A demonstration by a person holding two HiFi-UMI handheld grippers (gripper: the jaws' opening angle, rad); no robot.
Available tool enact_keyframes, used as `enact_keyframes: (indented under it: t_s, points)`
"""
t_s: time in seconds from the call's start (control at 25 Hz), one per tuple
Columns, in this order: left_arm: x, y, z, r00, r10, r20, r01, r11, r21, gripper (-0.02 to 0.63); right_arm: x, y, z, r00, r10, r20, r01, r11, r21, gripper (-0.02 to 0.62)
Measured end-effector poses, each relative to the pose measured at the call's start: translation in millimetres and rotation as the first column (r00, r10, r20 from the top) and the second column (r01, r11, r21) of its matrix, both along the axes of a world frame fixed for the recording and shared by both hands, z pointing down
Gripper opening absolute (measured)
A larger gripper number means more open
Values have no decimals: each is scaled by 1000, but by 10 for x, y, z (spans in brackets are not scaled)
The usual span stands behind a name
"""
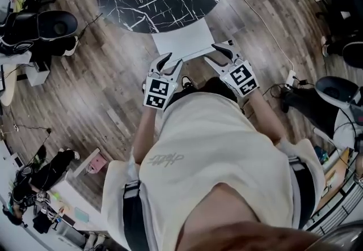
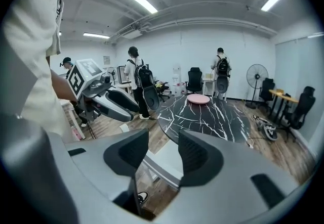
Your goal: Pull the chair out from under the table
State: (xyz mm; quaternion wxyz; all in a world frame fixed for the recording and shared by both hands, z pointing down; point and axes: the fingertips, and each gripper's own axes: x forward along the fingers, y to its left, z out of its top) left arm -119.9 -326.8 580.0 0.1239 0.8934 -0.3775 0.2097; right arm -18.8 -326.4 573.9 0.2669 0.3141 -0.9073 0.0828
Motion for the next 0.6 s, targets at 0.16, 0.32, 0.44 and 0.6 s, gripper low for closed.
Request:
enact_keyframes:
  t_s: [0.16, 0.32, 0.44, 0.6]
  points:
    - [105, 25, 250, 994, 90, 60, -83, 991, -101, 170, -67, -46, 101, 992, -106, -66, 104, 994, -26, 192]
    - [228, 4, 516, 972, 186, 145, -159, 971, -176, 170, -108, -96, 289, 956, -238, -170, 234, 971, -41, 190]
    - [304, 28, 692, 916, 284, 283, -227, 949, -218, 170, -133, -44, 526, 872, -383, -303, 378, 922, -77, 193]
    - [444, 43, 907, 815, 416, 403, -329, 905, -269, 170, -171, 101, 894, 693, -577, -432, 559, 809, -183, 195]
